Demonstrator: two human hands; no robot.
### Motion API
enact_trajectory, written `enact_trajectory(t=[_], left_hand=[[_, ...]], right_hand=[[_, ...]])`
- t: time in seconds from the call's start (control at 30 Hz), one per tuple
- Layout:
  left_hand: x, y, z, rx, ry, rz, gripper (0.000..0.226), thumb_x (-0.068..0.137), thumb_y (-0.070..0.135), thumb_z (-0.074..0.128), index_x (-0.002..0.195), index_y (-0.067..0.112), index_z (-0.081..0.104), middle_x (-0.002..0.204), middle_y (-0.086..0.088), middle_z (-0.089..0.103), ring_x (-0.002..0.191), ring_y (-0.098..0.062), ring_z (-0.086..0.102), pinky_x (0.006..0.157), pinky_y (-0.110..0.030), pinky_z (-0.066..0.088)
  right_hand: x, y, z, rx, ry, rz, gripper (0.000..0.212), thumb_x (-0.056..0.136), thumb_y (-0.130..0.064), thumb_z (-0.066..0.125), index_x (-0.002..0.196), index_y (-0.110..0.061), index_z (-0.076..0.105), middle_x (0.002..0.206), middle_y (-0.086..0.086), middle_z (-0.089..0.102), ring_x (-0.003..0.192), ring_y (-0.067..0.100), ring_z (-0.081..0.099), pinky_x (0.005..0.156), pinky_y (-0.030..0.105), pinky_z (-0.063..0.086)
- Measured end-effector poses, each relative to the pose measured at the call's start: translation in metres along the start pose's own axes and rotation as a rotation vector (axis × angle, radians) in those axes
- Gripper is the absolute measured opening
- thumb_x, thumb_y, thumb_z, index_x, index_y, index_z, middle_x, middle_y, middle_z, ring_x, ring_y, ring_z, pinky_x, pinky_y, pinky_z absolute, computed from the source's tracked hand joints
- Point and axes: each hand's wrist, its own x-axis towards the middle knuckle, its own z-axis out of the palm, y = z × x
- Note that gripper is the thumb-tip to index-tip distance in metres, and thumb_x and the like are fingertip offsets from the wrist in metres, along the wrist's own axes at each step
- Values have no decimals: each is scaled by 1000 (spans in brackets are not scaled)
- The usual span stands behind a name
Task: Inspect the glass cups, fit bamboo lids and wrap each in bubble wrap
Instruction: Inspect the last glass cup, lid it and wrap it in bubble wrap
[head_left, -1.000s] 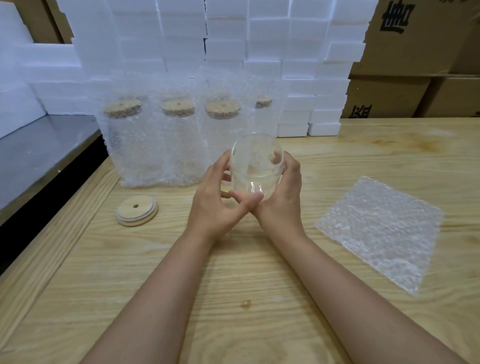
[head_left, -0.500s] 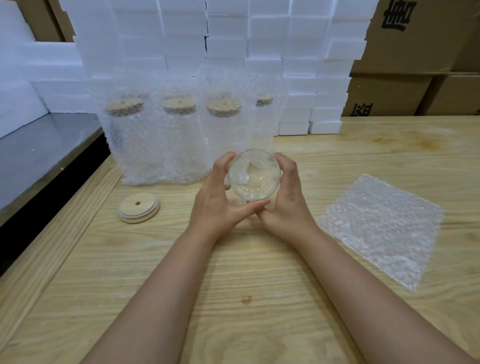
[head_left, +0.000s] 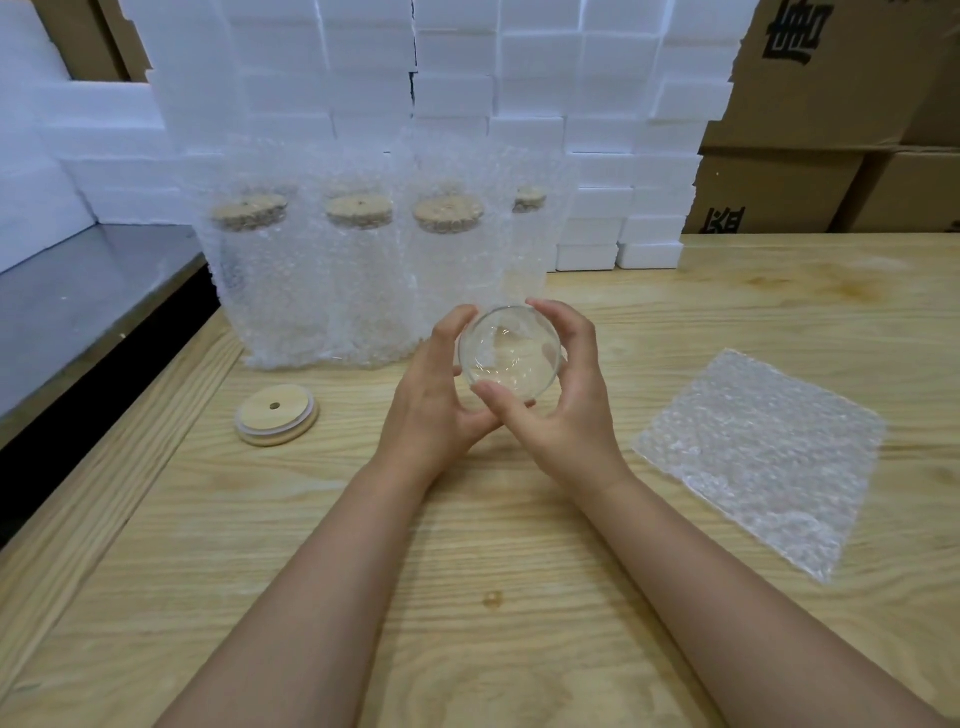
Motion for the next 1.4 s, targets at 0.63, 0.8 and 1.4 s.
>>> enact_trajectory(t=[0.63, 0.8, 1.4], left_hand=[[-1, 4, 0, 159, -17, 181, 86, 63, 24, 89, 134, 6, 45, 128, 10, 45, 100, -6, 48, 87, -11, 33], [-1, 3, 0, 179, -10, 187, 84, 64, 22, 89, 134, 4, 46, 132, 5, 46, 112, -19, 53, 93, -15, 33], [1, 1, 1, 194, 64, 114, 89, 64, 20, 83, 139, 1, 39, 134, -12, 54, 112, -29, 59, 87, -25, 42]], right_hand=[[4, -10, 10, 134, 317, 172, 13, 92, -33, 60, 92, -29, 47, 102, -9, 59, 99, -13, 51, 87, 8, 37], [4, -11, 12, 218, 312, 229, 13, 93, -32, 60, 92, -30, 48, 99, -16, 59, 105, -6, 54, 91, 11, 39], [9, -17, -3, 0, -119, 187, 81, 65, -27, 86, 127, -29, 34, 129, -14, 44, 121, 3, 46, 98, 21, 41]])
